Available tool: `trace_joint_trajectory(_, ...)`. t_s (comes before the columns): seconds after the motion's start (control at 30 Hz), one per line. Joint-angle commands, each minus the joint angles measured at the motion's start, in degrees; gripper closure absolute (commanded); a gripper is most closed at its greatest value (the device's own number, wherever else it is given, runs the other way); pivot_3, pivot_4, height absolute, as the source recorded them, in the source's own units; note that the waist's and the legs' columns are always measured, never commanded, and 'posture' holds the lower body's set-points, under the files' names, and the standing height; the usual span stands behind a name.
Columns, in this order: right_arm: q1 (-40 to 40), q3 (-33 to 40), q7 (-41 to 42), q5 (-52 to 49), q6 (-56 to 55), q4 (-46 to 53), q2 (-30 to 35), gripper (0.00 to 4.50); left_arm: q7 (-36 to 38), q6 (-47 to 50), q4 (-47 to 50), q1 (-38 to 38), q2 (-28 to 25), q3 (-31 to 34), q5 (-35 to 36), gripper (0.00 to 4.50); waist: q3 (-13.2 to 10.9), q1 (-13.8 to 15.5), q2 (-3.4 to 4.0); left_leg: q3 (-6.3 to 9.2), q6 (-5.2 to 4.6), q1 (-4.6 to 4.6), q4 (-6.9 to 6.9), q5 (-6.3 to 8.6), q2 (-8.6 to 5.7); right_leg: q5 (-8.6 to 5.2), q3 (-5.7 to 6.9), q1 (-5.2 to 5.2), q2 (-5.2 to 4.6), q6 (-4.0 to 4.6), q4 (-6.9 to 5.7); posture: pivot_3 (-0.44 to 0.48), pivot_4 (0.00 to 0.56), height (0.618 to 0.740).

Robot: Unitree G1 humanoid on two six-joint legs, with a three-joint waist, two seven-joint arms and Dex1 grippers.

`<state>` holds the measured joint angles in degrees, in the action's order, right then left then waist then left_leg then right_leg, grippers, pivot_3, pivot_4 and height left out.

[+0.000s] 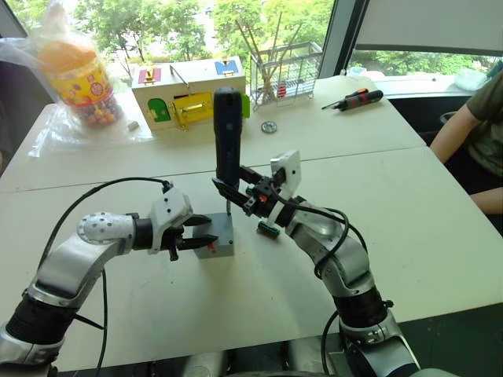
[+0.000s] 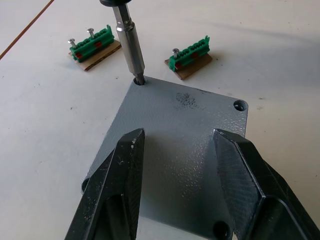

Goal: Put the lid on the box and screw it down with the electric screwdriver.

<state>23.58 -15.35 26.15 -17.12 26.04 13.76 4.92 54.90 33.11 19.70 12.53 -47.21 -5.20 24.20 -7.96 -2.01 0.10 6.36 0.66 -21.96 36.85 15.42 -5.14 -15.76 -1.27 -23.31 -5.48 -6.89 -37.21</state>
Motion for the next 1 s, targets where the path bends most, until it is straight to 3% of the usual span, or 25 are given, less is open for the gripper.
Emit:
trace_joint_trajectory(0.03,-1.29,-0.79,-0.32,1.27,2.14,-3.55,0.48,2.71,-0.42,1.30,-1.21,-1.45,0.00,-1.78,-1.80,2.31,0.02,0.04,-0.01,0.00,0.00,0.11,-0.04,0.00,0.00,0.00,0.00,0.09,0.00,0.00,0.01,0.000,0.150,0.740)
trace_joint_trajectory(0.17,-2.12,-1.38,-0.09,1.57,2.17,-3.57,0.92,2.71,-0.81,1.38,-0.58,-2.00,0.25,-2.04,-1.91,2.31,0.11,0.10,-0.05,-0.02,-0.02,0.67,-0.46,0.02,-0.01,-0.02,-0.01,0.55,-0.04,-0.01,0.25,0.000,0.150,0.740)
trace_joint_trajectory(1.0,-4.06,-2.13,-0.64,1.84,3.43,-5.66,0.67,2.71,-0.82,-0.62,-2.16,-2.53,1.18,-3.23,-3.22,2.31,0.91,0.98,0.17,-0.02,-0.01,0.80,-0.72,0.01,0.01,-0.12,-0.04,0.59,-0.06,0.05,0.40,0.000,0.150,0.740)
